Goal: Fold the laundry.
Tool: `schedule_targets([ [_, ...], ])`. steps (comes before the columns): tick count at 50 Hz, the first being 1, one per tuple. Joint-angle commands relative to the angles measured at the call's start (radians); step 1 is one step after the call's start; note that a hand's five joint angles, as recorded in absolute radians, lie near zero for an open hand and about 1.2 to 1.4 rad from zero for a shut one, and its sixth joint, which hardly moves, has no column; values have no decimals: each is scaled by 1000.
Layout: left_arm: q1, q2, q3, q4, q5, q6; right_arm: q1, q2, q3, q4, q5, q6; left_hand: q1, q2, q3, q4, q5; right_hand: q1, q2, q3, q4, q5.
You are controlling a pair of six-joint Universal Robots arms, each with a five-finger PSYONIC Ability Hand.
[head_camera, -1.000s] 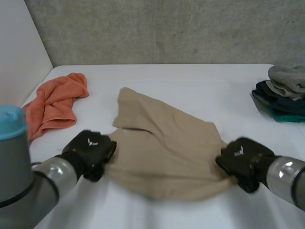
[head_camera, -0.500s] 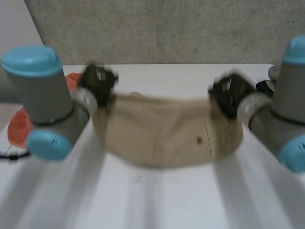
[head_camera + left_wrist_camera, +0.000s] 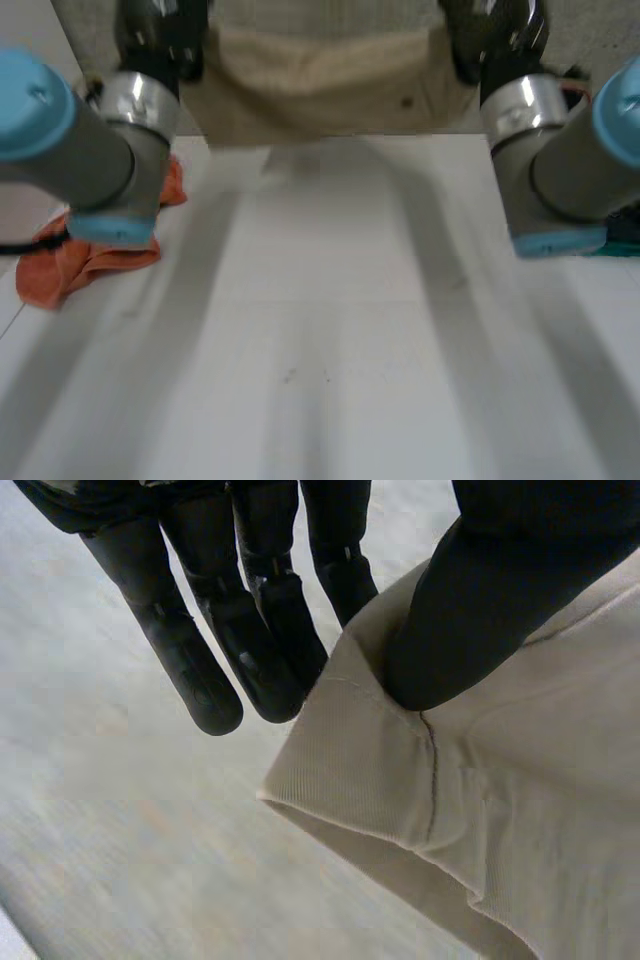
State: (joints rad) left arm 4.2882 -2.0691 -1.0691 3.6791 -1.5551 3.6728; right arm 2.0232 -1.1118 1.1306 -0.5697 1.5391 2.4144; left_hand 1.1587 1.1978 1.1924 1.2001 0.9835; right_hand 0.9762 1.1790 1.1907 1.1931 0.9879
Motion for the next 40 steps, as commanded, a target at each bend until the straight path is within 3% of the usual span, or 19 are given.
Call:
schedule_targets([
  [1,-19,-12,-366,-31,4,-2,2,118,215,191,-7,-6,238,198,204,196,238,420,217,206,203,234],
  [6,-48,-17,-477,-89,4,3,-7,133,279,352,-4,-1,238,198,204,196,238,420,217,206,203,234],
  [9,-54,4,-551,-192,4,6,-9,107,342,458,-13,0,238,198,204,196,238,420,217,206,203,234],
  [14,-61,104,-621,-385,4,7,-8,27,426,579,-16,-14,238,198,204,196,238,420,217,206,203,234],
  [21,-68,191,-678,-524,6,3,-12,-101,534,769,-42,-14,238,198,204,196,238,420,217,206,203,234],
  [23,-73,199,-686,-527,6,3,-12,-117,538,784,-53,-3,238,198,204,196,238,167,-36,-47,-50,-19],
  [25,-77,202,-690,-527,6,1,-17,-146,541,771,-80,12,238,198,204,196,238,-333,-536,-548,-550,-520],
  [29,-87,202,-680,-519,6,1,-61,-181,549,707,-94,92,238,198,204,196,238,-626,-829,-841,-843,-813],
  [36,-88,199,-628,-504,4,-4,-147,-195,535,666,-111,270,238,198,204,196,238,-624,-827,-839,-841,-810],
  [40,-84,190,-582,-479,4,-4,-164,-194,541,668,-128,284,238,198,204,196,238,-609,-812,-824,-826,-796],
])
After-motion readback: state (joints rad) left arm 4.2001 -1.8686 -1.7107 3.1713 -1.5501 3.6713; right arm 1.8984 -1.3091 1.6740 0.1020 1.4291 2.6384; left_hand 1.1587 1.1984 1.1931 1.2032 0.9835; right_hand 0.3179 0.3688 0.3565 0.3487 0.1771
